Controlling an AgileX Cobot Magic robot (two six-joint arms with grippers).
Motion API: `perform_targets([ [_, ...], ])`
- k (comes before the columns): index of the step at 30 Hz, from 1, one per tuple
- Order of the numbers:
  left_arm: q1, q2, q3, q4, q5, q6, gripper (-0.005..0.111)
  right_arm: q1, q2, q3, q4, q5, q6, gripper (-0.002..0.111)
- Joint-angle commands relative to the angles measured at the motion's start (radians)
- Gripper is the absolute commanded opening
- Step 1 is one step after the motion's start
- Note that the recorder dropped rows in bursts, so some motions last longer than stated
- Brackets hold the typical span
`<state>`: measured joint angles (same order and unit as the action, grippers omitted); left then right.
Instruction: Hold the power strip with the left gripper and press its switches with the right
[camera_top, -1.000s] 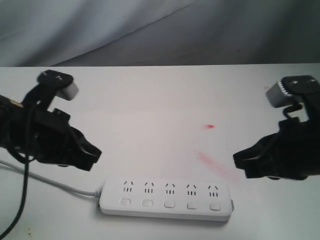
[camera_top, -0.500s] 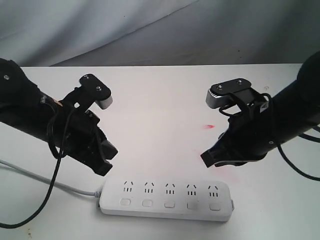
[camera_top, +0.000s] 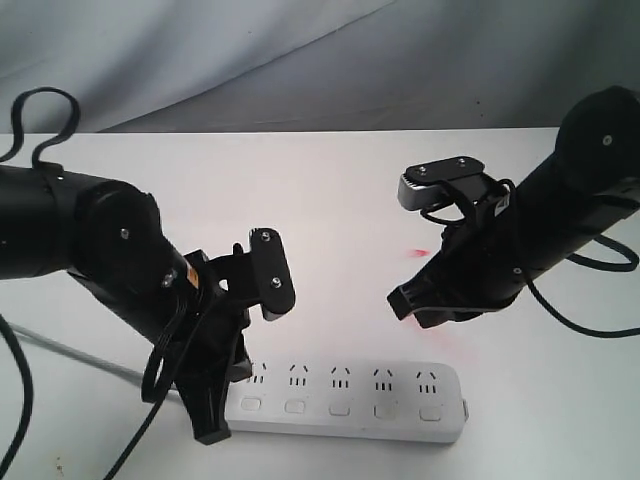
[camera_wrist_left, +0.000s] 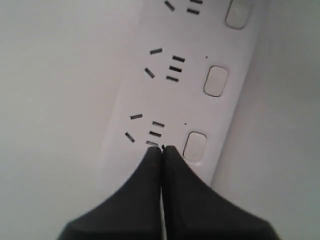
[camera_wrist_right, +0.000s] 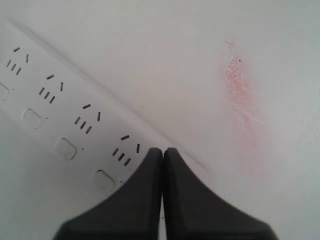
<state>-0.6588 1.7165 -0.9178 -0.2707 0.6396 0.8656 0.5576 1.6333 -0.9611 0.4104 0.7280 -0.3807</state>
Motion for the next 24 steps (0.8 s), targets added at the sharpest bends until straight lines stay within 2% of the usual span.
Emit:
perform_targets([
  [1,-0.010,0.045,-0.020,0.066,0.014,-0.085,0.000,0.002,0.000,-0.007,0.002,0.030,0.019,0.000],
  [9,-0.010,0.093,-0.034,0.101,0.017,-0.133,0.000,0.015,0.000,-0.007,-0.060,0.043,0.099,0.000],
  [17,-0.010,0.115,-0.039,0.101,0.026,-0.136,0.000,0.143,0.000,-0.007,-0.282,0.057,0.279,0.000],
  [24,-0.010,0.115,-0.039,0.101,0.030,-0.136,0.000,0.152,0.020,-0.001,-0.294,0.084,0.290,0.000],
])
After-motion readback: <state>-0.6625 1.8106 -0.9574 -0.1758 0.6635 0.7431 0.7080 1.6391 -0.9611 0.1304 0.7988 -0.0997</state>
